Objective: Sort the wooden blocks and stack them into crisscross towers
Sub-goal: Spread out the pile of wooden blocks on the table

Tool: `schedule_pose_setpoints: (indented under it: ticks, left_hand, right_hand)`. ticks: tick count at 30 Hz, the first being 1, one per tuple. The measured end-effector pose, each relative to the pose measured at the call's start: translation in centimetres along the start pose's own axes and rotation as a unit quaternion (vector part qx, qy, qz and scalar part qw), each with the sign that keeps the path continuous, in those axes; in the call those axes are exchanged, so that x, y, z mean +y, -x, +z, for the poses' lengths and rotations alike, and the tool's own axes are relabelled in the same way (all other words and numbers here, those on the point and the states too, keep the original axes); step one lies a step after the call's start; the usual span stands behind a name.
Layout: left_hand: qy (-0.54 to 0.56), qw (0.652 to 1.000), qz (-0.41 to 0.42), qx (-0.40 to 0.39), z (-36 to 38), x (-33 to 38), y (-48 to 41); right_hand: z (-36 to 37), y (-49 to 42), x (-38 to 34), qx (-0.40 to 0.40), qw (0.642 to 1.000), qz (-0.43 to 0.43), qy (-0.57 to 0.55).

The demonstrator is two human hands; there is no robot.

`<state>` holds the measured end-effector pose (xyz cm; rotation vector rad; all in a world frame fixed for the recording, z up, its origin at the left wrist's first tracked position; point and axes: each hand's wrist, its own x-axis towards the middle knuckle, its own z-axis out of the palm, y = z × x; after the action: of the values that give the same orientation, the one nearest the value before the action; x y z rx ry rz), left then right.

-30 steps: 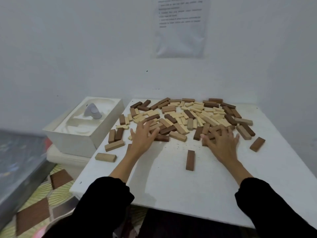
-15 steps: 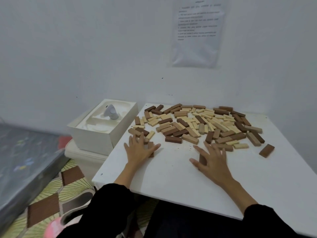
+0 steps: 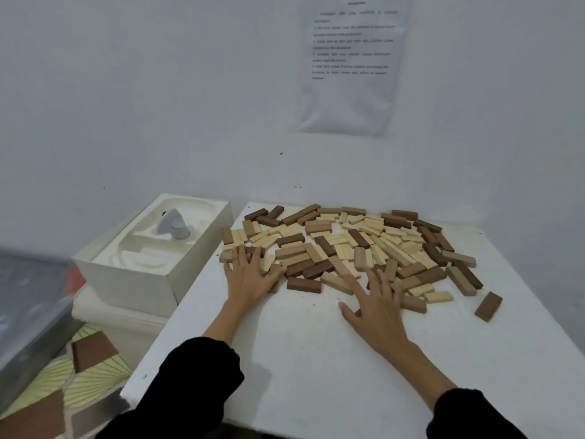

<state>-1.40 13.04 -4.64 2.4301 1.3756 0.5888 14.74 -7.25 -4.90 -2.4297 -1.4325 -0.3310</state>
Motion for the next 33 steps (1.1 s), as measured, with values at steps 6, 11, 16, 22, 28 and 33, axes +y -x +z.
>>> schedule_pose_setpoints:
  ticks: [6,11,16,22,28,33]
  left_hand:
    - [-0.015,1.0,0.019,-0.004,0.9,0.4,-2.1]
    - [-0.011,0.999,0.028,0.013,1.1,0.3,-2.8]
    - [-0.008,0.999,0.034,0.015,1.2,0.4,-3.2]
    - [-0.015,0.999,0.042,0.015,1.5,0.3,-3.2]
    - [-0.025,0.998,0.042,0.027,1.8,0.5,-3.1]
    - [-0.015,0.999,0.022,0.034,1.8,1.2,-2.7]
  right_hand:
    - [1.7,-2.1,-0.2,0.009,0.999,0.009,-0.039]
    - [-0.2,-1.6,0.9,0.019,0.994,0.053,-0.096]
    - [-2.5,-0.8,8.0,0.062,0.973,0.214,-0.058]
    - [-3.6,1.6,15.2,-0.074,0.938,0.339,-0.019]
    - [-2.8,0.6,13.3,-0.066,0.952,0.293,-0.057]
    - [-2.1,-1.1,10.5,-0.069,0.95,0.285,-0.105]
